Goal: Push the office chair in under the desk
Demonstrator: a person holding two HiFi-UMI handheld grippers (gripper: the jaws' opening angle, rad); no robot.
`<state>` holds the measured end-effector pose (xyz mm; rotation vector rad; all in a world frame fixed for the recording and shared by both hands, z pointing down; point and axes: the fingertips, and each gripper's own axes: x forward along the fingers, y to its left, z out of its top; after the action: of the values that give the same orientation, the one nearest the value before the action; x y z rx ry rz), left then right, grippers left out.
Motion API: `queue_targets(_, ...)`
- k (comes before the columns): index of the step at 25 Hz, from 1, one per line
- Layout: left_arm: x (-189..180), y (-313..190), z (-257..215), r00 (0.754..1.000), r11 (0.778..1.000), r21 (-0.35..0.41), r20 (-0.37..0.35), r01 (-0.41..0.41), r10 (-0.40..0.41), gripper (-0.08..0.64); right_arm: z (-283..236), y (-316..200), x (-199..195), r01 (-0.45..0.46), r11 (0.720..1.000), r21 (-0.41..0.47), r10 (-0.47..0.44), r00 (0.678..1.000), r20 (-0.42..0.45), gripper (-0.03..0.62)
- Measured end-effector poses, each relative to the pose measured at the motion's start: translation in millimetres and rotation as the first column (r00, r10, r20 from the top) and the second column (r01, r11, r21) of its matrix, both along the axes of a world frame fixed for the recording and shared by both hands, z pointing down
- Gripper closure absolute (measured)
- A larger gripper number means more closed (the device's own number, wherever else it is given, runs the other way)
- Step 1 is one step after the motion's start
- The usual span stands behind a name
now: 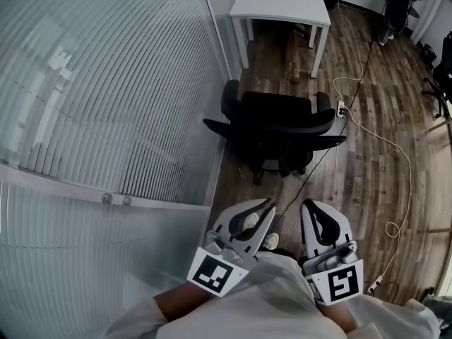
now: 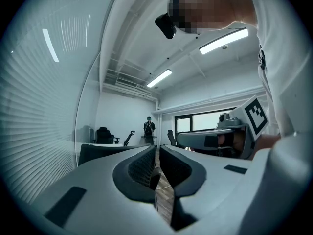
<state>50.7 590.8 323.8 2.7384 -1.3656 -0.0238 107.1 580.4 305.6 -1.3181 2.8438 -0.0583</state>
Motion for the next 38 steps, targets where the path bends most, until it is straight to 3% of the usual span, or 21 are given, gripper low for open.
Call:
queue_targets(6,-7.4,-20.7,7.4,0.998,1.0,0.001,0.062,-0.016,0.016,0.508,2.8,-19.4,-8.2,0.012,1.0,-0.002,-0.012,1.0,-0.007,0.561)
queue_targets(11,-23.3,-49.8,15.3,0.978,0.997,0.0,0.192,-0.082,0.081,0.506,-1.9,-48.0,-25.2,0.01,1.0,0.01,-0.01,1.0,-0.021,0.561)
queue_targets(14,-30.4,-65.7,29.6,0.971,0.995,0.011,0.218,-0.104,0.099,0.506,11.6,-59.8,-32.7,0.025,0.999,0.031,-0.023,0.999,-0.047,0.561)
queue_targets(22,-46.7,-100.5,42.1,0.95,0.983,-0.002,0.255,-0.185,0.179,0.506,29.6,-92.6,-33.7,-0.035,0.998,0.046,0.042,0.986,-0.161,0.56)
queue_targets(27,-54.7,-122.7,60.8,0.918,0.98,-0.003,0.348,-0.2,0.189,0.505,53.8,-109.5,-20.9,-0.012,0.998,0.059,0.032,0.936,-0.35,0.559)
queue_targets(30,-64.5,-135.8,86.7,0.879,0.983,-0.038,0.442,-0.179,0.177,0.505,70.3,-119.9,-7.9,0.03,0.997,0.075,0.009,0.885,-0.466,0.558)
queue_targets(34,-85.9,-156.4,120.2,0.794,0.984,-0.068,0.583,-0.162,0.171,0.481,88.8,-139.2,11.7,0.039,0.997,0.065,0.004,0.83,-0.558,0.558)
queue_targets(38,-106.7,-176.0,153.2,0.659,0.984,-0.088,0.732,-0.155,0.17,0.43,110.2,-156.0,32.0,0.039,0.999,0.031,-0.01,0.764,-0.645,0.556)
